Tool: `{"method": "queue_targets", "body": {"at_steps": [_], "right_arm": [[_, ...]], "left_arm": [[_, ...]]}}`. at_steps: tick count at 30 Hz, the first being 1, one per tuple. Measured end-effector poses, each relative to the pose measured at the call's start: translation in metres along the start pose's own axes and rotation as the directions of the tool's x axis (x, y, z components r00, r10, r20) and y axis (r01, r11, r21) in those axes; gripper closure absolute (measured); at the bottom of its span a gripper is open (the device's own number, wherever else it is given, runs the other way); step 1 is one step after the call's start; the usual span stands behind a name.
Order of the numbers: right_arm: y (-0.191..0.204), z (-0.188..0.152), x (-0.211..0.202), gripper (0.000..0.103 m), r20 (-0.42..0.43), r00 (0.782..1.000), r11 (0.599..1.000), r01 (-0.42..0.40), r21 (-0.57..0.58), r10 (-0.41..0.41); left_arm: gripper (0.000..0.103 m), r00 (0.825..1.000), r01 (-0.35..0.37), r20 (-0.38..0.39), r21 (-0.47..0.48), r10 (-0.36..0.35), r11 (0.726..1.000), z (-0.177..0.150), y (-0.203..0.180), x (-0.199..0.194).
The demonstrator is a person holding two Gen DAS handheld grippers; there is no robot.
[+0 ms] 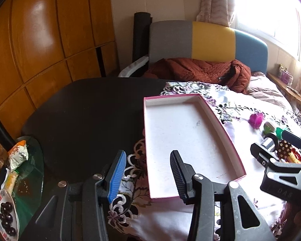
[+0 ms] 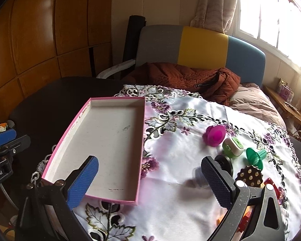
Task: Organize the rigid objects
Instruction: 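Move both tools from the pink box toward the toys on the cloth, then grasp the black-capped clear cylinder with the left tool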
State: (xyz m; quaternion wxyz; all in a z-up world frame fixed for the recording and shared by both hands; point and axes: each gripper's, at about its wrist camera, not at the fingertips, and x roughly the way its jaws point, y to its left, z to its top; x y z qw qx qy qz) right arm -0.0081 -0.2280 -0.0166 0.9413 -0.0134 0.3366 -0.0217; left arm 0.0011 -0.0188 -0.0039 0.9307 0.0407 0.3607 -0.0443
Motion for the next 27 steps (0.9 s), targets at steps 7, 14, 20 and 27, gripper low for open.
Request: {"method": "queue_targets", "body": {"at_steps": [7,14,20,27], "right_arm": [[-0.029,0.006,-0.001,0.000,0.005,1.000,0.999,0.018,0.031,-0.019],[-0.067,0.016,-0.008,0.000,0.034,0.997,0.996,0.061,0.067,-0.063],[-0.115,0.022,-0.010,0.000,0.038,0.991,0.986,0.121,0.118,-0.127],[-0.180,0.021,-0.007,0.000,0.031,0.971,0.956,0.227,0.187,-0.237]], "left_arm": [[0.057,1.000,0.012,-0.010,0.031,-0.012,0.999,-0.001,-0.010,0.000],[0.057,0.999,0.036,-0.011,0.047,-0.036,0.998,-0.003,-0.018,-0.001],[0.057,0.996,0.088,-0.035,0.075,-0.085,0.993,-0.002,-0.030,0.004],[0.057,0.984,0.172,-0.062,0.094,-0.167,0.980,-0.001,-0.049,0.008]]}}
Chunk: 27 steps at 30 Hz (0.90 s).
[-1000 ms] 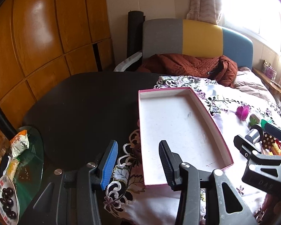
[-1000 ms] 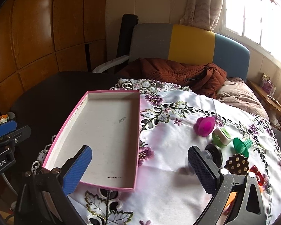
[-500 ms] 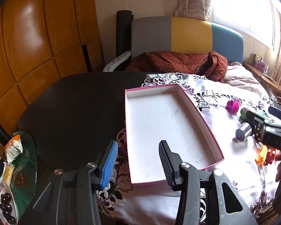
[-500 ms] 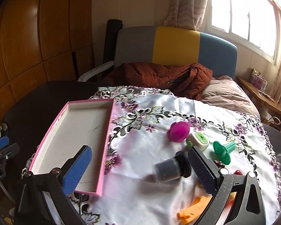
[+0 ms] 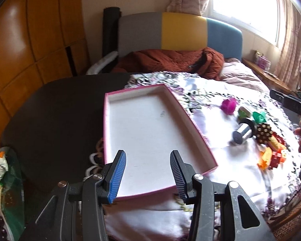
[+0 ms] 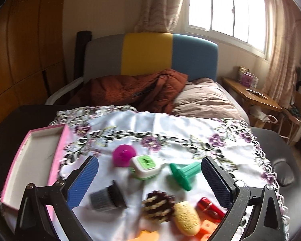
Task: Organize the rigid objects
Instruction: 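Grasp the black-capped clear cylinder with the left tool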
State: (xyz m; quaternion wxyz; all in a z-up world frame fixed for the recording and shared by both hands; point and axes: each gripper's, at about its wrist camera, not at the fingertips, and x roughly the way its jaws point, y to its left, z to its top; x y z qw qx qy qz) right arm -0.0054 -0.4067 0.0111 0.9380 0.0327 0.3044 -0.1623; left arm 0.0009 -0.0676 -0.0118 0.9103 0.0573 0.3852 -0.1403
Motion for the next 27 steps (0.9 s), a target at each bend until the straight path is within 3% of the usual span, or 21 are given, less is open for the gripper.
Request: {"method": "queue_targets", "body": {"at_steps": [5,10,18,22,27], "right_arm": [[-0.047,-0.008,0.020,0.000,-0.019,0.999,0.993,0.050,0.109,-0.048],[-0.087,-0.020,0.035,0.000,-0.092,0.995,0.957,0.061,0.282,-0.036],[-0.098,-0.022,0.038,0.000,-0.123,0.992,0.931,0.051,0.363,-0.006],[-0.098,-0.020,0.036,0.000,-0.107,0.994,0.930,0.044,0.364,-0.006],[-0.103,-0.019,0.034,0.000,-0.102,0.995,0.921,0.027,0.388,0.014]], "left_arm": [[0.057,0.999,0.033,-0.037,0.030,-0.032,0.999,0.004,-0.019,0.014],[0.057,0.990,0.124,-0.077,0.029,-0.121,0.992,0.012,-0.039,0.027],[0.057,0.964,0.250,-0.124,0.105,-0.236,0.963,0.032,-0.096,0.046],[0.057,0.937,0.339,-0.163,0.205,-0.310,0.918,0.039,-0.136,0.058],[0.057,0.917,0.392,-0.232,0.360,-0.326,0.847,0.039,-0.183,0.083]]}}
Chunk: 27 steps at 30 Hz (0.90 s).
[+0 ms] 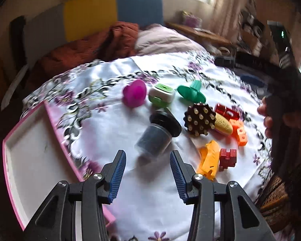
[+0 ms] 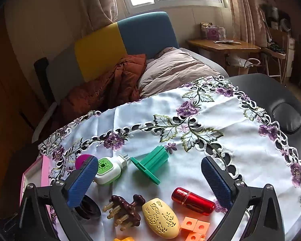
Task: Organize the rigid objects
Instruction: 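Grasp the black-capped clear cylinder with the left tool, then lift the cylinder with the left tool while the right tool grasps the red block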
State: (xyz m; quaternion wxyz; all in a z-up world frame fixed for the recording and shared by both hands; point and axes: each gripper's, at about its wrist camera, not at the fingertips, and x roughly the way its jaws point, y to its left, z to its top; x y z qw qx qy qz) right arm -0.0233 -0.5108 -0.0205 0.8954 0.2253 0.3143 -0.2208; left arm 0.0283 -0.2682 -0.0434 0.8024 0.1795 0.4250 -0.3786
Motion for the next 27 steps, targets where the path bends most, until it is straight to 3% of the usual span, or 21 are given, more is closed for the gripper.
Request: {"method": "queue_targets", "body": {"at_steps": [9,14,20,27], "right_arm": [[-0.004,0.004,0.002,0.000,-0.007,1.000,0.999,-0.021,0.026,0.021],[-0.007,0.005,0.003,0.000,-0.010,1.000,0.999,-0.028,0.040,0.029],[-0.009,0.006,0.007,0.000,-0.023,1.000,0.999,-0.019,0.043,0.020],[-0.012,0.004,0.015,0.000,-0.058,0.998,0.999,-0.005,0.052,0.008]], "left_arm": [[0.053,0.994,0.027,-0.112,0.134,-0.012,0.991,0.020,-0.009,0.061],[0.052,0.992,0.037,-0.126,0.165,-0.017,0.986,0.028,-0.014,0.073],[0.059,0.990,0.076,-0.128,0.081,-0.066,0.994,0.021,-0.009,0.086],[0.059,0.997,0.031,-0.064,-0.008,-0.032,0.999,-0.006,-0.004,0.062]]}}
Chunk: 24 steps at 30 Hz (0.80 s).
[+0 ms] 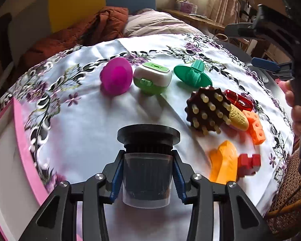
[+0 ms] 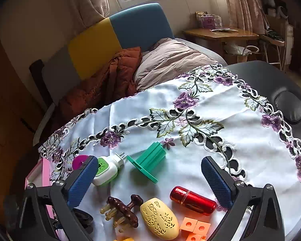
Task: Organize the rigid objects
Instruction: 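Lift the cylinder with the left tool while the right tool grasps the red block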
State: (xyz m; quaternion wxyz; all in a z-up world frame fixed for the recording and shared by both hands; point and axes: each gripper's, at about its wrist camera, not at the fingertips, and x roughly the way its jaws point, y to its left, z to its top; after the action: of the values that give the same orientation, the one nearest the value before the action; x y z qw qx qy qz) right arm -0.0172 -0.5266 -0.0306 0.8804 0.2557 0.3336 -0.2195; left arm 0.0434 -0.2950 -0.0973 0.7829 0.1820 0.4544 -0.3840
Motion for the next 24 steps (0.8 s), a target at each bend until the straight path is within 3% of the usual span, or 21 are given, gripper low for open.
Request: {"method": "queue_targets", "body": {"at_steps": [7,15,18,20,24], "right_arm": [[0.011,-0.008,0.015,0.000,-0.078,0.997,0.998,-0.021,-0.060,0.017],[0.031,-0.021,0.020,0.000,-0.136,0.990,0.985,-0.062,-0.159,0.040],[0.039,-0.028,0.021,0.006,-0.190,0.978,0.977,-0.124,-0.175,0.090],[0.047,-0.033,0.019,0.021,-0.227,0.967,0.969,-0.158,-0.189,0.113],[0.061,-0.043,0.005,0.030,-0.297,0.945,0.939,-0.221,-0.263,0.140]], "left_arm": [[0.059,0.999,-0.040,0.032,-0.029,0.041,0.999,-0.023,-0.002,-0.031],[0.059,0.996,-0.030,0.080,-0.089,0.037,0.996,-0.045,0.003,-0.066],[0.059,0.994,-0.029,0.097,-0.121,0.041,0.992,-0.051,0.010,-0.077],[0.059,0.993,-0.030,0.107,-0.140,0.045,0.990,-0.054,0.016,-0.085],[0.059,0.990,-0.026,0.130,-0.171,0.049,0.985,-0.059,0.028,-0.097]]}}
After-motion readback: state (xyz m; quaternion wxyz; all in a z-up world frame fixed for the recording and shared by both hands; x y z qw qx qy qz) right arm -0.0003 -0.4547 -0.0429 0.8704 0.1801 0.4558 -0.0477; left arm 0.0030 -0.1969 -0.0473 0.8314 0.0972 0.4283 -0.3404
